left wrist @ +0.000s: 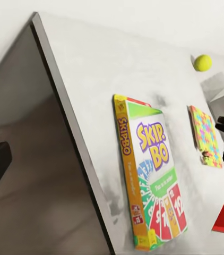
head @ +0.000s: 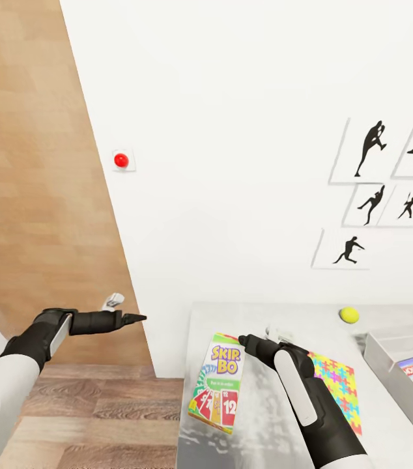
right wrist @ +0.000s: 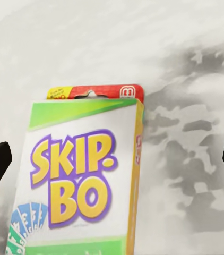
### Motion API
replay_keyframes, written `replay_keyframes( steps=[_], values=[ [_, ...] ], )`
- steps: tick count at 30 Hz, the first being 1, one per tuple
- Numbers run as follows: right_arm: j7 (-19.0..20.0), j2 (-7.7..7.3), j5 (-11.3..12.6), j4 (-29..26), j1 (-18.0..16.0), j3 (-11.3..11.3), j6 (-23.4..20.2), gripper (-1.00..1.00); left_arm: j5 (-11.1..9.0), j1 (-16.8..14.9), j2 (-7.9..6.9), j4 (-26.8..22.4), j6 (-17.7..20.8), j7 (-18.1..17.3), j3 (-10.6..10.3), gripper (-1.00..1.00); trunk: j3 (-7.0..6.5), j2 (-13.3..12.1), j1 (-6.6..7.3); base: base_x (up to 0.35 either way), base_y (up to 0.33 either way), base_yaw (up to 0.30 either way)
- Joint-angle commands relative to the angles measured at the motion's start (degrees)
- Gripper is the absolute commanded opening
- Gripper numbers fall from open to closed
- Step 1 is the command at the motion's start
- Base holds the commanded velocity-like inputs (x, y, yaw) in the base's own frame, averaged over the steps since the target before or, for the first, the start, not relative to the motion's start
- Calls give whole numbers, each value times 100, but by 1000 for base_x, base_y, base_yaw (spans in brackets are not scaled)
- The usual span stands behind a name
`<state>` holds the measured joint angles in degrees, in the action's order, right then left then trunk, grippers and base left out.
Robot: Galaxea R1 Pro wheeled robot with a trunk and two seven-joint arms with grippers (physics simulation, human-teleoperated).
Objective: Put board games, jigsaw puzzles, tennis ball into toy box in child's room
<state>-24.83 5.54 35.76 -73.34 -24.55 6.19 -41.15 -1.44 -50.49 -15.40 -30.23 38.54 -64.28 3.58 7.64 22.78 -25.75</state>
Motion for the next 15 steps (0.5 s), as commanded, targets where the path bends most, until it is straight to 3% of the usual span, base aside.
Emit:
replay_keyframes(
  steps=[1,11,15],
  values=[
    [-58,0,61,-6,-6,5,-8,100,-12,-5,1,0,59,-4,-4,100,22,13,-3,0,0,0],
    [-42,0,90,10,-6,11,74,100,3,-5,-5,0,59,49,-32,100,116,13,-3,0,0,0],
    [130,-3,102,12,-6,52,144,100,3,-5,-7,0,53,64,-39,100,153,13,-3,0,0,0]
  ],
)
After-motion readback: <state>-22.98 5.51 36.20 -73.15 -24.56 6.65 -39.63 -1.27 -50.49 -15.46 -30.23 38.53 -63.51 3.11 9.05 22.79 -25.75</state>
